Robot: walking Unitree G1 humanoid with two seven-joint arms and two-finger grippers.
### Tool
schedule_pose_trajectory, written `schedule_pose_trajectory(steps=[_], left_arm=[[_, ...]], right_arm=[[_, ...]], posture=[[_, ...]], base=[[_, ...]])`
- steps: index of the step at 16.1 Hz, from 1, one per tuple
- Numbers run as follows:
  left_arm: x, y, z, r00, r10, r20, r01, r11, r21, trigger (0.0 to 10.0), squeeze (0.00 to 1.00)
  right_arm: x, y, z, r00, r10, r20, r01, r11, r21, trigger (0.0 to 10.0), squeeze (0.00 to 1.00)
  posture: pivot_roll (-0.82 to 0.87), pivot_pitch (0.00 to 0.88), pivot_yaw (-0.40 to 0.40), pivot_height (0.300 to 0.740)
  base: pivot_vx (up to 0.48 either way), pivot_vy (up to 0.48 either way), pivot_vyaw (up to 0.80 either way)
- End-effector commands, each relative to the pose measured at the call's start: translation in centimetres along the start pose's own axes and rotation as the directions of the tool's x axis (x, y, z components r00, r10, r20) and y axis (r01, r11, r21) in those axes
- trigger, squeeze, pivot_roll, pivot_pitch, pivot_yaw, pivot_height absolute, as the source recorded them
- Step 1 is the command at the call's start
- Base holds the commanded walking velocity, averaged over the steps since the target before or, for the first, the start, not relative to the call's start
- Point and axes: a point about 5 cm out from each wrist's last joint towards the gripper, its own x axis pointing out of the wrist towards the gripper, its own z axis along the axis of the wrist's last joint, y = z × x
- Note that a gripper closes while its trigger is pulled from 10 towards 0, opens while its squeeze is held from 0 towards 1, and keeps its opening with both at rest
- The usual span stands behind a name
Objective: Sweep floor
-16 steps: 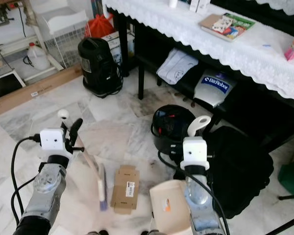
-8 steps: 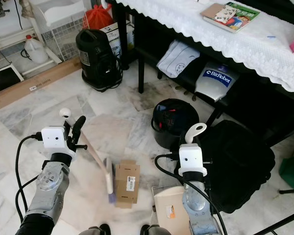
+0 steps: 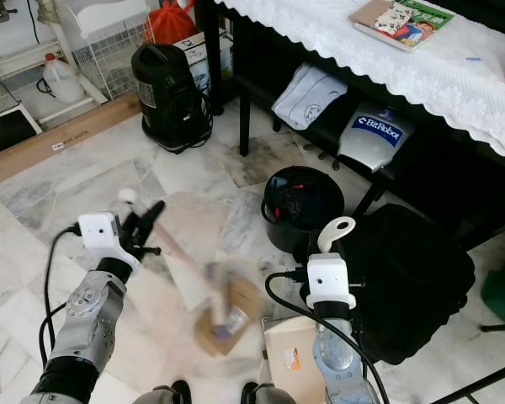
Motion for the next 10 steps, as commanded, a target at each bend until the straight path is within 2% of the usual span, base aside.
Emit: schedule_pose_trajectory(steps=[1,4,6,8,10], left_arm=[[-0.1,-0.8,-0.3,0.996,-0.089,-0.027,0.088,0.995,-0.056,10.0,0.04],[-0.3,-1.3,-0.5,0.968,-0.229,-0.099,0.222,0.972,-0.076,10.0,0.04],[-0.8,-1.1,-0.5,0.945,-0.291,-0.149,0.279,0.956,-0.092,10.0,0.03],[-0.9,-0.7,-0.2,0.952,-0.269,-0.146,0.263,0.963,-0.063,10.0,0.03],[-0.6,0.2,1.3,0.990,-0.128,-0.052,0.128,0.992,-0.002,10.0,0.04]], right_arm=[[-0.4,-0.1,-0.5,1.000,0.011,-0.023,-0.012,1.000,-0.025,10.0,0.00],[0.0,0.0,-0.2,1.000,0.018,-0.010,-0.018,1.000,-0.021,10.0,0.00],[0.4,-0.2,0.3,1.000,0.021,0.012,-0.021,1.000,-0.010,10.0,0.00],[0.8,-0.3,0.8,0.999,0.024,0.031,-0.024,1.000,-0.001,10.0,0.00],[1.8,-0.6,2.4,0.995,0.028,0.095,-0.031,0.999,0.030,10.0,0.00]], posture=[[-0.05,0.231,-0.054,0.740],[-0.05,0.222,-0.055,0.740],[-0.05,0.206,-0.053,0.740],[-0.05,0.196,-0.054,0.740],[-0.05,0.174,-0.055,0.740]], base=[[0.000,0.000,0.00],[0.000,0.000,0.00],[0.000,0.000,0.00],[0.000,0.000,0.00],[0.000,0.000,0.00]])
